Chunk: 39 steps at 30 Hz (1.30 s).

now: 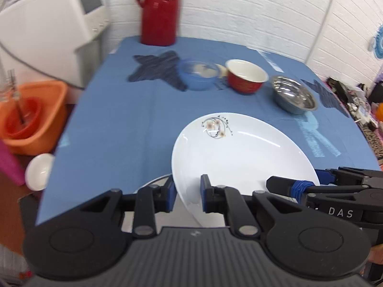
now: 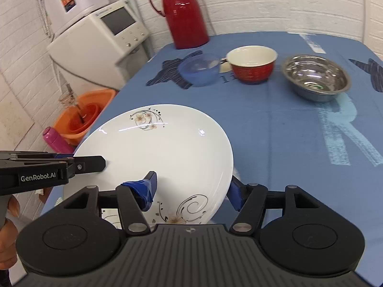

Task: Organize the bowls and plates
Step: 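Carry the floral dish with both tools onto the plate stack, then open both tools to release the floral dish and lift away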

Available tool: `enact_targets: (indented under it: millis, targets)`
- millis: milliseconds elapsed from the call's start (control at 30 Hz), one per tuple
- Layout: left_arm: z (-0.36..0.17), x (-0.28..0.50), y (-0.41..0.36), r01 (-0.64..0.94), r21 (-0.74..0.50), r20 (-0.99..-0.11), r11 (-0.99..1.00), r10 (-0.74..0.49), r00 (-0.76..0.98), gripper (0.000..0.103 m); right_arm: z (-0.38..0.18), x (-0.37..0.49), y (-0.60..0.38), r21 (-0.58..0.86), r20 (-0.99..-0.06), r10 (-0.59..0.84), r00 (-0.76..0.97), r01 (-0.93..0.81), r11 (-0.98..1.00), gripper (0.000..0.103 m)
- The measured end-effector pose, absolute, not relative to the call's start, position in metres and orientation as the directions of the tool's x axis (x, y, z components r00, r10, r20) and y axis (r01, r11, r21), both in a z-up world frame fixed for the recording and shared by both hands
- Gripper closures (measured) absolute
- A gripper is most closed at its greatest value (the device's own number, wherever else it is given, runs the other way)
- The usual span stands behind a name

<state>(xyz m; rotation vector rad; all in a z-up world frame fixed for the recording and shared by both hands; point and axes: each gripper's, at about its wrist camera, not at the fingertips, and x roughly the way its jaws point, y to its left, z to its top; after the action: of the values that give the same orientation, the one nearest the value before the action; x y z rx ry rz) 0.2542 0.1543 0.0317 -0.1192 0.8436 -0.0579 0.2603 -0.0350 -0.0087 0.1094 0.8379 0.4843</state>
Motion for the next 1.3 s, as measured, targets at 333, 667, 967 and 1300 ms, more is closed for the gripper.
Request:
enact_targets:
  millis: [333,667,967,1300]
  targets:
    - [0.0,0.195,0.206,-0.086,-0.135,-0.757,0.987,-0.047,0.652,0.093,-0.032,0.232,0.021,0.284,-0.713,0.499,0.493,-0.448,0.848,0.052]
    - [-0.019,0.188,0.215,-0.04,-0.244,-0.738,0.969,-0.159,0.656,0.066,-0.029,0.222,0.02,0.273,-0.698,0.484,0.527,-0.43,0.861,0.051]
    - [0.006,0.185,0.214,-0.026,-0.201,-0.703,0.979,-0.126,0.7,0.056,-0.023,0.22,0.021,0.239,-0.723,0.473,0.504,-0.459,0.856,0.051]
    - [0.014,0.196,0.212,-0.035,-0.202,-0.702,0.979,-0.12,0.702,0.054,-0.01,0.228,0.008,0.184,-0.754,0.427,0.499,-0.464,0.867,0.051]
